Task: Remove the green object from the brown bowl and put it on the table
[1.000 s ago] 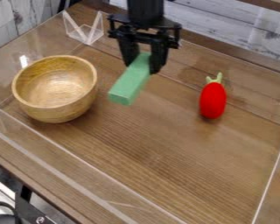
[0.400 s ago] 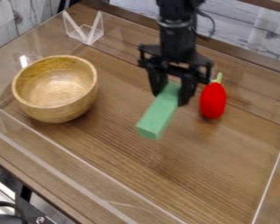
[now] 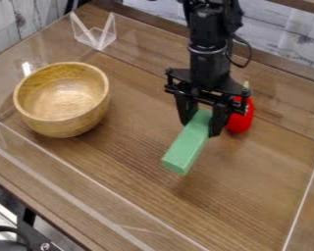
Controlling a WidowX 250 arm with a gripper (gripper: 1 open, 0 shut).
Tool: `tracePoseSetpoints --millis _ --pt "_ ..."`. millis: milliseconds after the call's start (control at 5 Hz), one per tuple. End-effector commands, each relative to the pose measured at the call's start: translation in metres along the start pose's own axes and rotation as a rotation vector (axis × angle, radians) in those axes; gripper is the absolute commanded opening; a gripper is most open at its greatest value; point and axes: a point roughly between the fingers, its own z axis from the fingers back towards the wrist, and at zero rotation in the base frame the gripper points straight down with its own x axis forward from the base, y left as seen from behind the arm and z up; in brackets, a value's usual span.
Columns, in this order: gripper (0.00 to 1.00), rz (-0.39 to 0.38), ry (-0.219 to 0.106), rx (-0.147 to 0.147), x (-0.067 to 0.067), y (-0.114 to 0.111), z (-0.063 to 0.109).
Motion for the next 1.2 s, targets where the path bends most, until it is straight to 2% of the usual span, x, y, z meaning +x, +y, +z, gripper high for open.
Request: tracePoseSetpoints --millis 0,400,1000 --pt "1.00 -0.012 -0.027 -0.005 0.005 -0.002 0.005" --pt "1.00 -0.007 -0.035 0.007 -0.001 0.005 0.006" --pt "1.00 0.013 -0.072 0.014 -0.004 0.018 0.011"
